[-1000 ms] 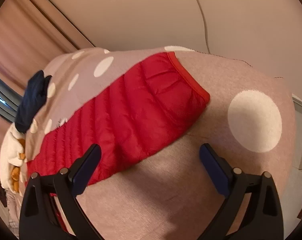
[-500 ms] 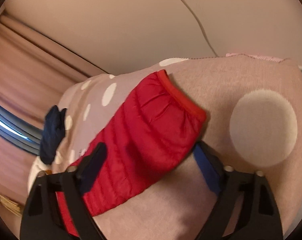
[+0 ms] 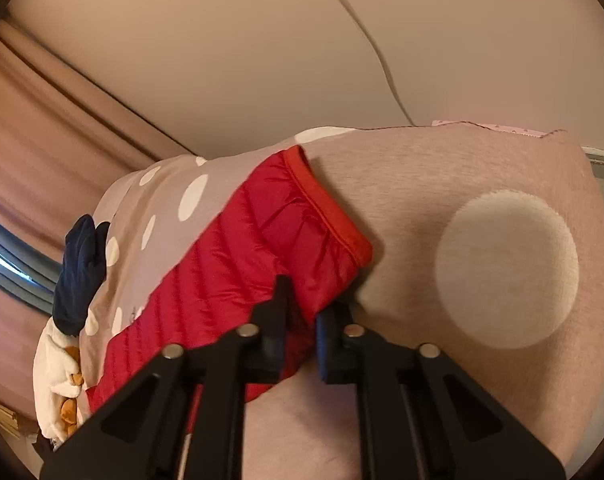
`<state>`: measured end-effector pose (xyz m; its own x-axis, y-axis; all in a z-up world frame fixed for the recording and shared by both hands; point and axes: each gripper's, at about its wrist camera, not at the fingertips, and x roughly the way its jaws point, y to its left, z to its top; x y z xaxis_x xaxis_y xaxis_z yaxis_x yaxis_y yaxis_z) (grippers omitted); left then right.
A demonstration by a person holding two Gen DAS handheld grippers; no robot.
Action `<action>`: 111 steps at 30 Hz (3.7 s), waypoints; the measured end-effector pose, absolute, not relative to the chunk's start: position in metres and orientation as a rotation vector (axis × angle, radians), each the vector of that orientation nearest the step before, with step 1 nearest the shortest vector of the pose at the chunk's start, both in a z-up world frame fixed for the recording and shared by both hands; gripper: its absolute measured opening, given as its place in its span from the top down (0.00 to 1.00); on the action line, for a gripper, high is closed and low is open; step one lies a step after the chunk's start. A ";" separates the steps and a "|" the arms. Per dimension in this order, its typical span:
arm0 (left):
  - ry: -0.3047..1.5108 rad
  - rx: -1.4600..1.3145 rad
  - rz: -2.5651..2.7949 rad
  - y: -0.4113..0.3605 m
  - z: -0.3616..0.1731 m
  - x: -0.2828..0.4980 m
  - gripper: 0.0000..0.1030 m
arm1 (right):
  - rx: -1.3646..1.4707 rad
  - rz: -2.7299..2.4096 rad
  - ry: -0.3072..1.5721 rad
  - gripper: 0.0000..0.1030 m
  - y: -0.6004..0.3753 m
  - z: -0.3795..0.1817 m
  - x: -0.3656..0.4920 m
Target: Fold large clothes
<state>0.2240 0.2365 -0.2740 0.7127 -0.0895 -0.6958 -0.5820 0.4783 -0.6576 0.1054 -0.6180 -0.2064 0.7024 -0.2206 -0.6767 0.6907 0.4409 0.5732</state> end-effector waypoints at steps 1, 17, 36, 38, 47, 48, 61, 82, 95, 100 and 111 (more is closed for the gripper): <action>0.742 -1.006 0.369 0.236 -0.270 0.223 0.85 | 0.944 -0.606 0.563 0.92 -0.615 -0.205 0.106; 0.752 -0.792 0.547 0.247 -0.265 0.214 0.85 | 0.530 -0.253 0.517 0.93 -0.424 -0.065 0.210; 0.698 -1.010 0.488 0.268 -0.275 0.199 0.86 | 0.347 0.378 0.794 0.93 -0.045 -0.136 0.303; 0.701 -0.991 0.494 0.267 -0.274 0.201 0.86 | 0.311 0.397 0.818 0.93 -0.022 -0.144 0.305; 0.684 -1.033 0.462 0.270 -0.275 0.205 0.86 | 0.313 0.457 0.955 0.63 -0.011 -0.179 0.305; 0.679 -1.054 0.456 0.272 -0.276 0.204 0.86 | 0.343 0.454 0.955 0.57 -0.017 -0.179 0.305; 0.696 -0.952 0.488 0.266 -0.271 0.207 0.86 | 0.229 0.263 0.841 0.54 -0.069 -0.151 0.295; 0.697 -0.793 0.569 0.250 -0.268 0.216 0.86 | 0.125 -0.182 0.814 0.91 -0.233 -0.198 0.307; 0.721 -0.806 0.536 0.257 -0.266 0.213 0.85 | 0.048 -0.239 0.862 0.93 -0.248 -0.225 0.309; 0.734 -1.047 0.460 0.290 -0.269 0.200 0.84 | 0.165 -0.256 0.808 0.89 -0.269 -0.201 0.294; 0.475 -1.465 0.367 0.353 -0.286 0.173 0.29 | 0.309 -0.354 0.871 0.70 -0.310 -0.220 0.288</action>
<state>0.1735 0.3534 -0.2864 0.8544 -0.0492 -0.5172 -0.5130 0.0782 -0.8548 0.2880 -0.3104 -0.2197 0.5929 -0.1752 -0.7860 0.4230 0.8983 0.1189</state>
